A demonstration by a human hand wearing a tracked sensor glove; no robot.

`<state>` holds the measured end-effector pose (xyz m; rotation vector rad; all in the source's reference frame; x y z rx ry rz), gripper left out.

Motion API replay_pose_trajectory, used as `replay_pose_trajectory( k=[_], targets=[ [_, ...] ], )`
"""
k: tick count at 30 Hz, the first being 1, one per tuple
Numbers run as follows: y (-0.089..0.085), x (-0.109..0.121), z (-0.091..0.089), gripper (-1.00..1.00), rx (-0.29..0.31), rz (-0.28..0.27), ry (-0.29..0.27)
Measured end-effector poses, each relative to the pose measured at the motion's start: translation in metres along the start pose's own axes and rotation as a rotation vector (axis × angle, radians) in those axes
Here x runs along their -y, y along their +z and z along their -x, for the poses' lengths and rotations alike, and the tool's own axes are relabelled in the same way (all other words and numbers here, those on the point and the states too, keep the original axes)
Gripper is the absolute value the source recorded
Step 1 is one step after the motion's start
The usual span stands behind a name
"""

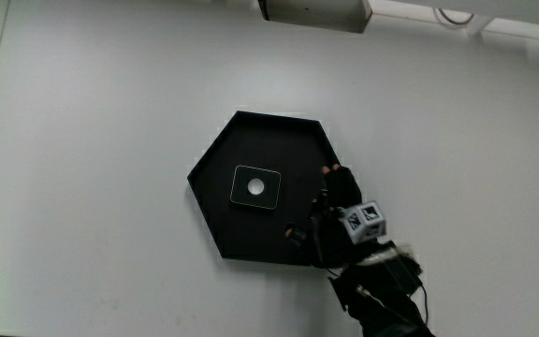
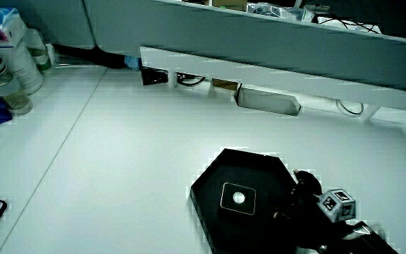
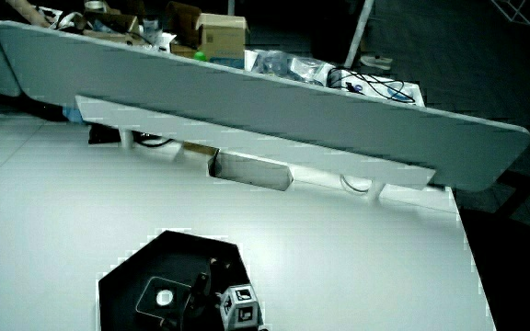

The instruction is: Pick speaker from plate

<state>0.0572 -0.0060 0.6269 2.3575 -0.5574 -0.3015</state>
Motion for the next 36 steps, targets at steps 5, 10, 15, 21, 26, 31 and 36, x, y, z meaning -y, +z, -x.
replay_pose_trajectory(
  k=[5,10,15,21,26,31,36],
  targets=[
    [-0.003,-0.025,0.003,0.00,0.084,0.203,0.029],
    [-0.011,-0.031,-0.011,0.00,0.114,0.298,-0.017],
    [-0.010,-0.027,-0.006,0.09,0.201,0.211,-0.013],
    [-0.004,-0.019,0.004,0.64,0.282,0.047,-0.007],
    [-0.004,-0.017,0.007,1.00,0.330,0.005,-0.014],
    [0.002,-0.010,0.003,1.00,0.305,-0.037,-0.021],
    [0.019,0.006,0.002,1.00,0.270,-0.114,-0.025]
  ],
)
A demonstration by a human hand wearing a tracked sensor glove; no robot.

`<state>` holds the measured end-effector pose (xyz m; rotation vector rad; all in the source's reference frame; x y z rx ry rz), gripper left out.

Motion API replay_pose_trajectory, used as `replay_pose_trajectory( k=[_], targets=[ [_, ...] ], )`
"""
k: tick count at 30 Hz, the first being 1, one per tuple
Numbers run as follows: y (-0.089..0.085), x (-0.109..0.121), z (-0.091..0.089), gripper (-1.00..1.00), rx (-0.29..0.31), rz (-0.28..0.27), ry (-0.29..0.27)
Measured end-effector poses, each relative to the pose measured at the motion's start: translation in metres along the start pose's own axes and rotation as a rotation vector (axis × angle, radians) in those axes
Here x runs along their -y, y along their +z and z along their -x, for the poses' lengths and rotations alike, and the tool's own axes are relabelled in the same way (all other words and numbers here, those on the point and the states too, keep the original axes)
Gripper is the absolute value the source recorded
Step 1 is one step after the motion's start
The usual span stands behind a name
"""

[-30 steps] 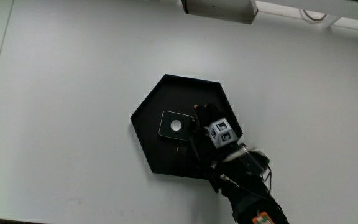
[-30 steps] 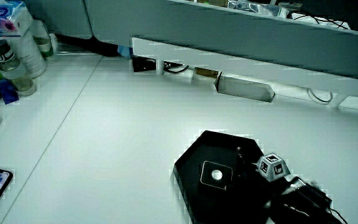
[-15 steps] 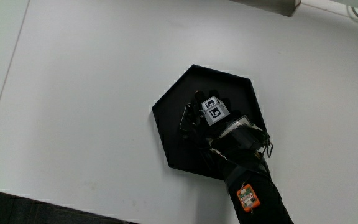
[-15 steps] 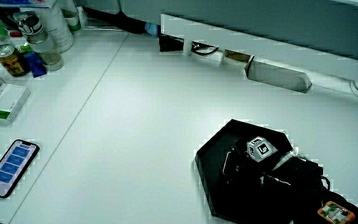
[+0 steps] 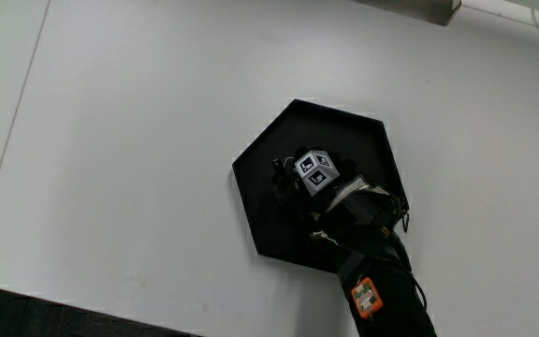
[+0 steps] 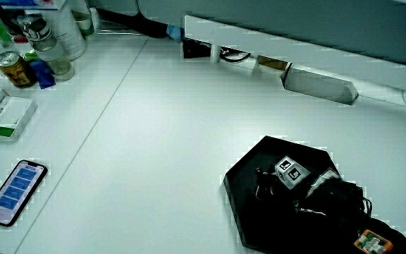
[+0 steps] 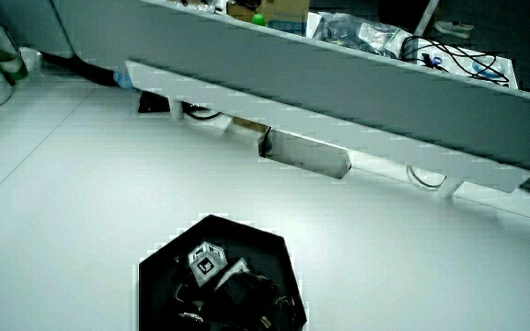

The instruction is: Pick speaker from plate

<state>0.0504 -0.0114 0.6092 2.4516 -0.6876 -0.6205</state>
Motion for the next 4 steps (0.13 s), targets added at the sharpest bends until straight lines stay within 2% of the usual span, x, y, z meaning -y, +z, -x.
replay_pose_trajectory(
  k=[4],
  targets=[
    [0.013,0.016,-0.012,1.00,-0.030,-0.072,-0.016]
  ],
)
